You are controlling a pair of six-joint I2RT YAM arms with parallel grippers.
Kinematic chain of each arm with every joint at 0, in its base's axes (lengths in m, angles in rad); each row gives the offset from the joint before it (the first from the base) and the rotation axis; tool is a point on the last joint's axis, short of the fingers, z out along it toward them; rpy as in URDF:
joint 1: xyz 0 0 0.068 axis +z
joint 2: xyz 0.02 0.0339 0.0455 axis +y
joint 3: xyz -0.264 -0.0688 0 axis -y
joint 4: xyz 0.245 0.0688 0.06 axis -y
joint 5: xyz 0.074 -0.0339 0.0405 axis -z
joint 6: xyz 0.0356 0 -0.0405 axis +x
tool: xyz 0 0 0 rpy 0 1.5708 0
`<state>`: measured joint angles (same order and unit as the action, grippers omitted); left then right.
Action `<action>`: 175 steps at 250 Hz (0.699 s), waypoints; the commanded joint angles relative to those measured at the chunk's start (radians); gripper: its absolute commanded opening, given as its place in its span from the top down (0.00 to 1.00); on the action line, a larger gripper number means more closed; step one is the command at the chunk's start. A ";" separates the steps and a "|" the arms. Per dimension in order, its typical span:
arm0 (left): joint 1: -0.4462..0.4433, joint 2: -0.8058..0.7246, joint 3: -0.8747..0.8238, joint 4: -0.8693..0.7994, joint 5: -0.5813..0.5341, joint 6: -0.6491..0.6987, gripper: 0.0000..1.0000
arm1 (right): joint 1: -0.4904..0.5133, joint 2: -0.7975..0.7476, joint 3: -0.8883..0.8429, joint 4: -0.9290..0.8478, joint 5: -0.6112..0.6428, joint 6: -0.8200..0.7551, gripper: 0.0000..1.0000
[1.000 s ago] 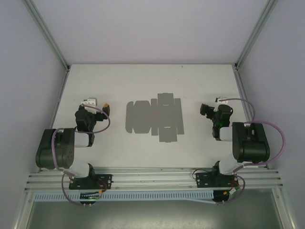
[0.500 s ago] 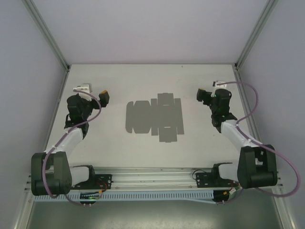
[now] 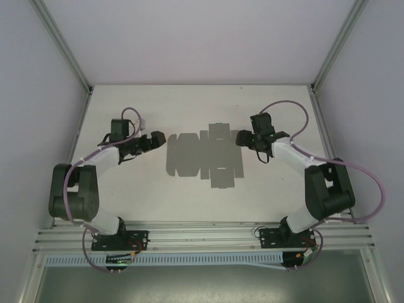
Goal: Assemble paper box
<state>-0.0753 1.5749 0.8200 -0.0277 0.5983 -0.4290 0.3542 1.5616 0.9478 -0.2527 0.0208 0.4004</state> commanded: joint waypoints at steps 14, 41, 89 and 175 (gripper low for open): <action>-0.029 0.089 0.054 -0.053 0.051 -0.024 0.02 | 0.002 0.078 0.030 0.001 -0.057 0.037 0.28; -0.043 0.129 0.091 -0.072 0.033 -0.010 0.01 | 0.003 0.147 0.057 0.016 -0.123 0.033 0.38; -0.077 0.207 0.136 -0.086 0.056 0.001 0.02 | 0.015 0.240 0.110 -0.005 -0.132 0.029 0.52; -0.144 0.316 0.189 -0.138 0.084 0.013 0.04 | 0.022 0.306 0.091 0.016 -0.138 0.032 0.58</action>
<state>-0.1730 1.8191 0.9821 -0.1093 0.6270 -0.4274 0.3626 1.8183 1.0458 -0.2516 -0.0990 0.4255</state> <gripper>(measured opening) 0.968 0.429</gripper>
